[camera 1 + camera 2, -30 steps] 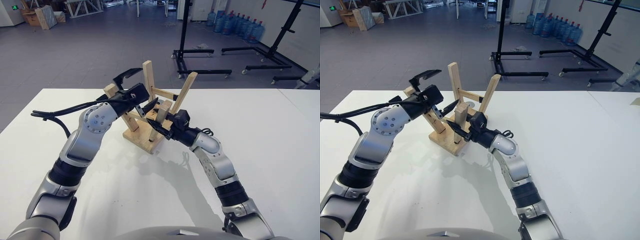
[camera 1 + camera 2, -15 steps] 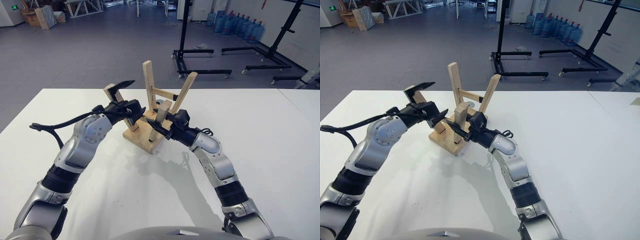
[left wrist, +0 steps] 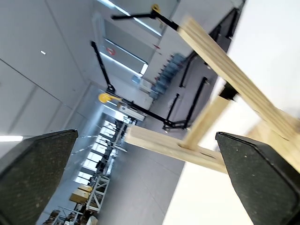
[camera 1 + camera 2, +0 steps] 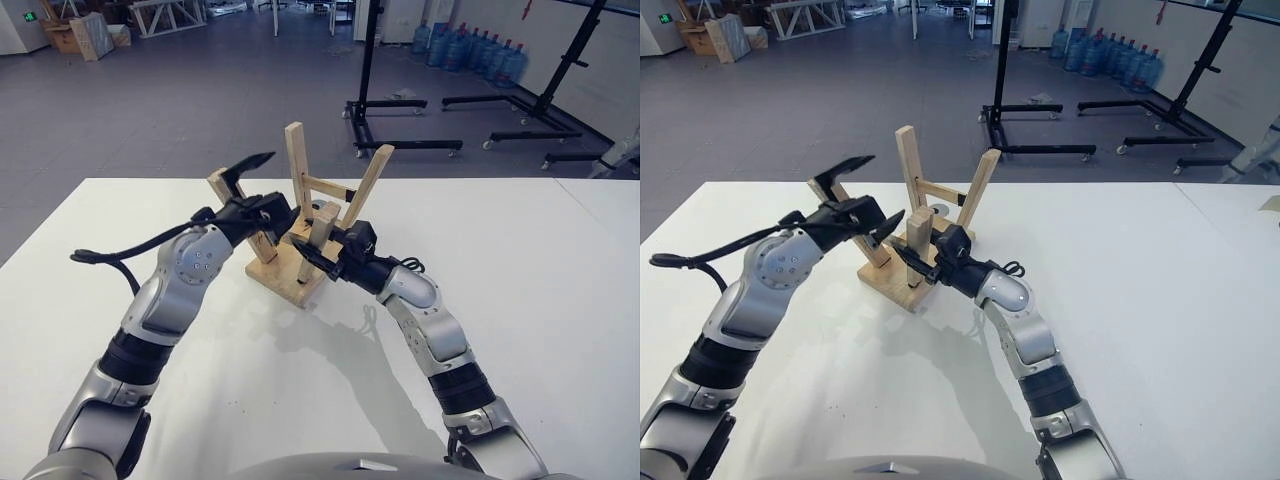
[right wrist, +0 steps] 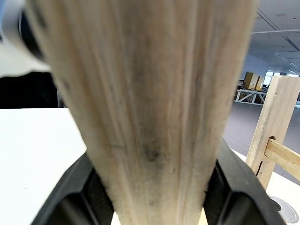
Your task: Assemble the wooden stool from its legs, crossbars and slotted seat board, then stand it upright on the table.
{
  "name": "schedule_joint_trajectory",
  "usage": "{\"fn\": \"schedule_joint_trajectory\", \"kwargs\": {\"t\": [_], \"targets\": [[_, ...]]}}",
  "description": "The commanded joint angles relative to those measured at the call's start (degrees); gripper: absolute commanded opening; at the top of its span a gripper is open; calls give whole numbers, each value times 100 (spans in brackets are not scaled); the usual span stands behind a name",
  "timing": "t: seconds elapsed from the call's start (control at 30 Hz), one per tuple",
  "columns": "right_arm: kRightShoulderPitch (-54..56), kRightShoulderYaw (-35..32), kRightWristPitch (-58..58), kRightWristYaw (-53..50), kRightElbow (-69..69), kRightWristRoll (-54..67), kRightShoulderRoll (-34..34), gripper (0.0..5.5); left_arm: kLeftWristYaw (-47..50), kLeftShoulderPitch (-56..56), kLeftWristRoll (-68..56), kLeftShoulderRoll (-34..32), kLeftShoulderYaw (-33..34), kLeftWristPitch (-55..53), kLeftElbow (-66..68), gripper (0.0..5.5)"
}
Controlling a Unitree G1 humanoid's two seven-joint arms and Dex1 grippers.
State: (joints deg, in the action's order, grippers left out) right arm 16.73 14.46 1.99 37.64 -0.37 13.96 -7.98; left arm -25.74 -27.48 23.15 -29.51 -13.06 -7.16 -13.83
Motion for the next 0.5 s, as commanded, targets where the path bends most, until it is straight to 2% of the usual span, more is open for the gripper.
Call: {"fn": "schedule_joint_trajectory", "kwargs": {"t": [0.03,0.5], "targets": [[-218,158,253,76,246,-70,-16,206,-36,8,53,-5,30,-35,36,540],[94,335,531,-141,533,-319,85,206,312,755,723,-8,-485,669,736,540]]}}
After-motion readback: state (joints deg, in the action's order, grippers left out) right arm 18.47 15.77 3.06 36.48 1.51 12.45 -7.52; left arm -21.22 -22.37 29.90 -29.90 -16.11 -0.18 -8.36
